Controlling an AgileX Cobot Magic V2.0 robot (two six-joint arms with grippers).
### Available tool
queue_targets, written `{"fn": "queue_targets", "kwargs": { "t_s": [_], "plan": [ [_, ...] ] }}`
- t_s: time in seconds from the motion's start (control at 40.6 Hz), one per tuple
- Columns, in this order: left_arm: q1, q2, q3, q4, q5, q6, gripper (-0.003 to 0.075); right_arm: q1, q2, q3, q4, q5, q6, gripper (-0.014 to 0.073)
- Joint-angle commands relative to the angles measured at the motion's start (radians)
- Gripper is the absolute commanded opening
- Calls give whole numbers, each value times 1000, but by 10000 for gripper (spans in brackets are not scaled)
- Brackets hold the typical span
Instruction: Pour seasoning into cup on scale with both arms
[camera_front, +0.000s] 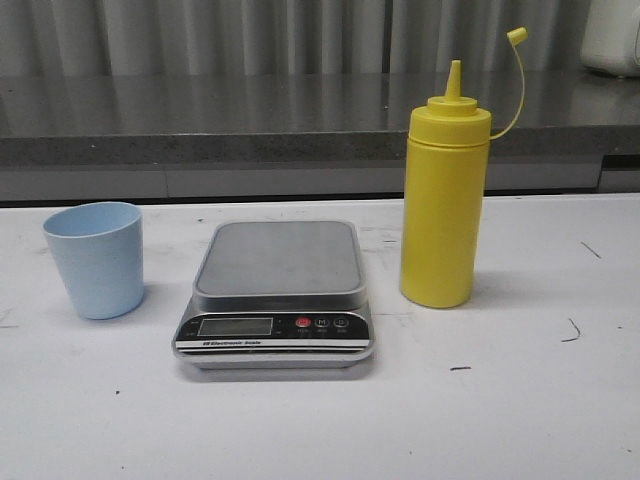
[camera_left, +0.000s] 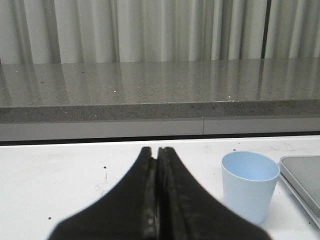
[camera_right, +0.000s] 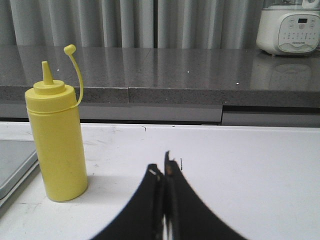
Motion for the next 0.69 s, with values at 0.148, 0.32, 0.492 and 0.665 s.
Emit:
{"fn": "queue_targets", "kwargs": {
  "t_s": [0.148,0.32,0.492,0.665],
  "plan": [
    [0,-22,15,-8,-81,0,-20,-6,-19,-4,-6,-91,0,-122],
    [0,-22,15,-8,-81,0,-20,-6,-19,-4,-6,-91,0,-122],
    [0,-22,15,-8,-81,0,-20,-6,-19,-4,-6,-91,0,-122],
    [0,-22,15,-8,-85,0,-20,-6,-19,-4,-6,-105,0,-122]
  ]
}}
